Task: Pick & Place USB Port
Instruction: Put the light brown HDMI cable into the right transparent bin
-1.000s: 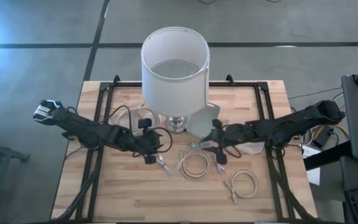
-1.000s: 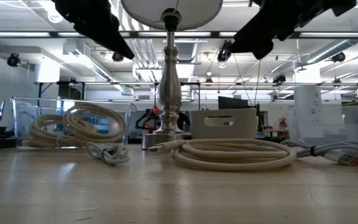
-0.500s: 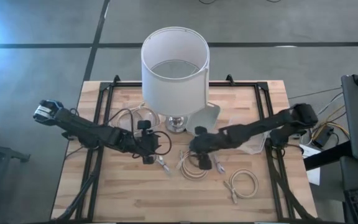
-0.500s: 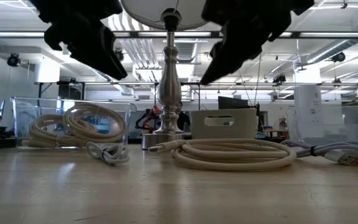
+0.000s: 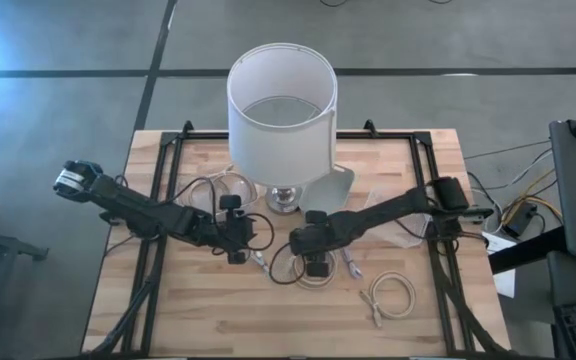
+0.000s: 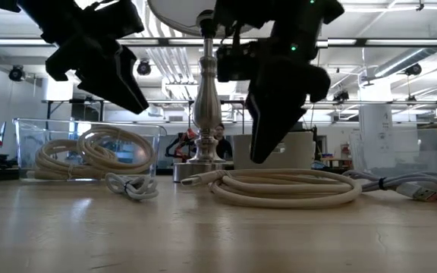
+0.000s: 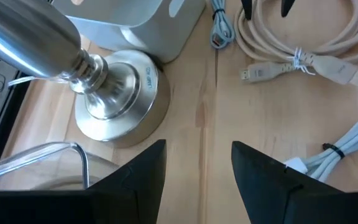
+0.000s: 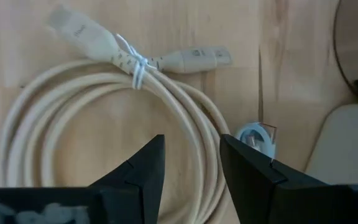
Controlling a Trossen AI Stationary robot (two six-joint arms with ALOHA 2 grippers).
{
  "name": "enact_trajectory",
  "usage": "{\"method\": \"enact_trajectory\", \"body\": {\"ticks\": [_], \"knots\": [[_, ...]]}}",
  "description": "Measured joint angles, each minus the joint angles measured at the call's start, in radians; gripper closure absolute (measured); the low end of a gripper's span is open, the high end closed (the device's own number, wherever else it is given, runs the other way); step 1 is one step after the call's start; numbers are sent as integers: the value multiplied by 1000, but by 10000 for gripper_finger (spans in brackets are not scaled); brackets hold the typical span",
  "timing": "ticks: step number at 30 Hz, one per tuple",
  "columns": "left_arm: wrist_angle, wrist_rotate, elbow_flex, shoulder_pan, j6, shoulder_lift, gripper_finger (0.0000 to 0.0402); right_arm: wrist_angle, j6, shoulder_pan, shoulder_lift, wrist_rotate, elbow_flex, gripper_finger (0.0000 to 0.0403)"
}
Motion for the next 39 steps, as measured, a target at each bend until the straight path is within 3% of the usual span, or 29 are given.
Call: {"method": "enact_trajectory", "body": {"ticks": [28,33,39], "knots": [[17,1,-2,0,3,0,216,2,-28,-8,42,25,-31,276],[17,1,-9,0,3,0,216,12,-33,-9,42,25,-52,302],[17,1,-13,0,3,0,216,4,-68,-8,42,0,-51,369]]}}
